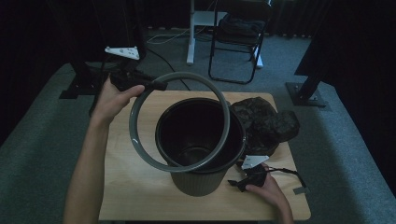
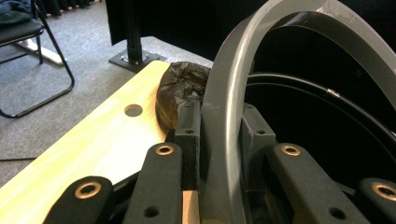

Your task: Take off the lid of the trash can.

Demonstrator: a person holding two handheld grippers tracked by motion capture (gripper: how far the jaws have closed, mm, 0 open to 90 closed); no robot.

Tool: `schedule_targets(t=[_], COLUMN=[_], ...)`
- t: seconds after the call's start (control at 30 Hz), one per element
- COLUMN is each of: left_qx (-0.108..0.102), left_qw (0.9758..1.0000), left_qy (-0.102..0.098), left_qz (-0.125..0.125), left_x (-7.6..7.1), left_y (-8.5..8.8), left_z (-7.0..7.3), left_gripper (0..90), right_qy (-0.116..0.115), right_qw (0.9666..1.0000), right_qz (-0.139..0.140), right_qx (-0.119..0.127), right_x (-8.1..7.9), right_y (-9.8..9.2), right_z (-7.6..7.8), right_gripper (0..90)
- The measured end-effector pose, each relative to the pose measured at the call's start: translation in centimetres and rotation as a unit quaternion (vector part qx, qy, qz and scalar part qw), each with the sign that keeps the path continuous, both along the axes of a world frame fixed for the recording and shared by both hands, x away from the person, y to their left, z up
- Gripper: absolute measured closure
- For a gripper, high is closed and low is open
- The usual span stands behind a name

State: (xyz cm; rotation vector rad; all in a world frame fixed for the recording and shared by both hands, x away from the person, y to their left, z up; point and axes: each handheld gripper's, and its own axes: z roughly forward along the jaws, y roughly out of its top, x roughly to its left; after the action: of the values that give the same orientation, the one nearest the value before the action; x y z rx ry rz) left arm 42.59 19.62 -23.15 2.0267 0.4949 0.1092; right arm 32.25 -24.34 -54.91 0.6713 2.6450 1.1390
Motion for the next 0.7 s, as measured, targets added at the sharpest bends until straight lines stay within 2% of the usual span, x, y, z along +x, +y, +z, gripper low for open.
schedule_targets(t=[0.7], left_qx=[0.006], left_qw=[0.9999], left_qy=[0.011], left_qz=[0.000], left_x=[-0.9], left_y=[3.5], left_z=[-0.9], left_gripper=[73.5], right_qy=[-0.001], right_qw=[1.0000], right_qz=[0.001], right_qx=[0.000], right_x=[0.0], right_y=[0.0], right_z=[0.0], right_gripper=[14.1])
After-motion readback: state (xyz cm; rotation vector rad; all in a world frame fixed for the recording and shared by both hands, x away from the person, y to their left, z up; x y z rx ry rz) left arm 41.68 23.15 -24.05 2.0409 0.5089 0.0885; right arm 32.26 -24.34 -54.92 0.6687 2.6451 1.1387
